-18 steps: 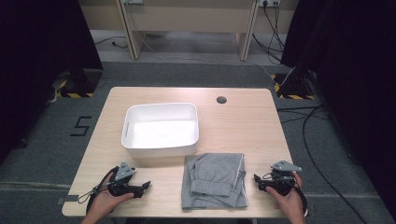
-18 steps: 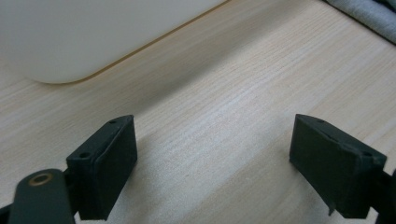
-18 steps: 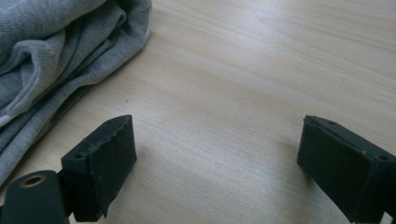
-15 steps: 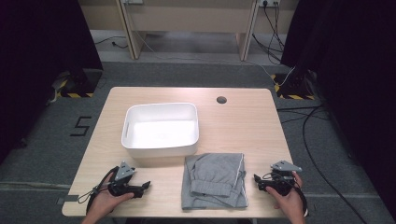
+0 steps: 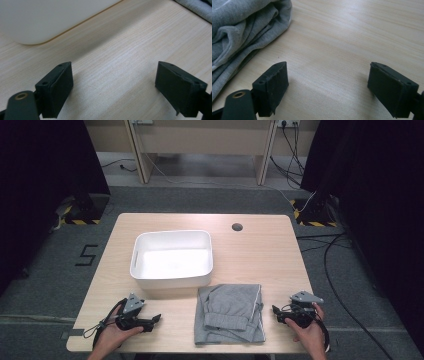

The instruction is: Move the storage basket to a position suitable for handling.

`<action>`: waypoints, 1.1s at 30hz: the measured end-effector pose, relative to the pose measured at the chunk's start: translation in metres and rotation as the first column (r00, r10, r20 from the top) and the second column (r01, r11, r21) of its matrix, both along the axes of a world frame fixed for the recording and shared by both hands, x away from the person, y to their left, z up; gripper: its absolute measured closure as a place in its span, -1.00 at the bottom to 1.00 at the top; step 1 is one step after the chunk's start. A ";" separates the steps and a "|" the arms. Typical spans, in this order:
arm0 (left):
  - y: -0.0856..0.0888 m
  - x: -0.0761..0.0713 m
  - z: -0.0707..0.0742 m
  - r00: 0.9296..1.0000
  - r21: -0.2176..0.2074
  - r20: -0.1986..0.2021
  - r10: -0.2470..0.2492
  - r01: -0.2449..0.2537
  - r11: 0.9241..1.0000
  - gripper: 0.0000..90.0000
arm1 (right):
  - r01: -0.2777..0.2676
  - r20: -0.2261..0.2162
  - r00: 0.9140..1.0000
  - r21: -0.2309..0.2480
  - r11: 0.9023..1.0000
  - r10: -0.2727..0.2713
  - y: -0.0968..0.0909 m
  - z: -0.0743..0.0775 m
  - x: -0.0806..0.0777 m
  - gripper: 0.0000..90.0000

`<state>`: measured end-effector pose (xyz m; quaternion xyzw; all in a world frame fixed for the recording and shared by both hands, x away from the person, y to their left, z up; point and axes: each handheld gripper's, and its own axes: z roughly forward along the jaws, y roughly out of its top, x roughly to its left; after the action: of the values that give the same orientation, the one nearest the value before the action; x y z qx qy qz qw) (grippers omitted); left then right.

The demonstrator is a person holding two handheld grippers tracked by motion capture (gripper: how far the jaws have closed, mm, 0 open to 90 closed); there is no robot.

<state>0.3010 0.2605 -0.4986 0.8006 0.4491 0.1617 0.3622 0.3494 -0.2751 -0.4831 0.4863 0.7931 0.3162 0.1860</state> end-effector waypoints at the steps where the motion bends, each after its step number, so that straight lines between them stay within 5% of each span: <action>1: 0.000 0.000 0.000 1.000 0.000 0.000 0.001 -0.001 1.000 -0.69 | -0.005 0.010 1.000 -0.007 1.000 0.005 -0.001 0.000 0.001 -0.61; 23: 0.000 0.001 0.000 1.000 0.000 -0.001 -0.005 0.005 1.000 -0.71 | -0.052 0.046 0.998 0.015 0.999 0.052 0.030 0.030 0.015 -0.46; 30: 0.000 0.000 0.000 1.000 0.001 -0.003 -0.010 0.010 1.000 -0.70 | -0.134 0.104 0.986 0.011 0.991 0.132 0.058 0.048 0.026 -0.31; 33: 0.003 -0.001 0.008 0.997 -0.031 -0.068 -0.036 0.034 0.999 -0.66 | -0.148 0.119 0.982 0.026 0.989 0.144 0.069 0.055 0.029 -0.30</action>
<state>0.2999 0.2634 -0.4906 0.8080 0.4493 0.1213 0.3612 0.3785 -0.2060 -0.4280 0.4105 0.8089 0.3705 0.1999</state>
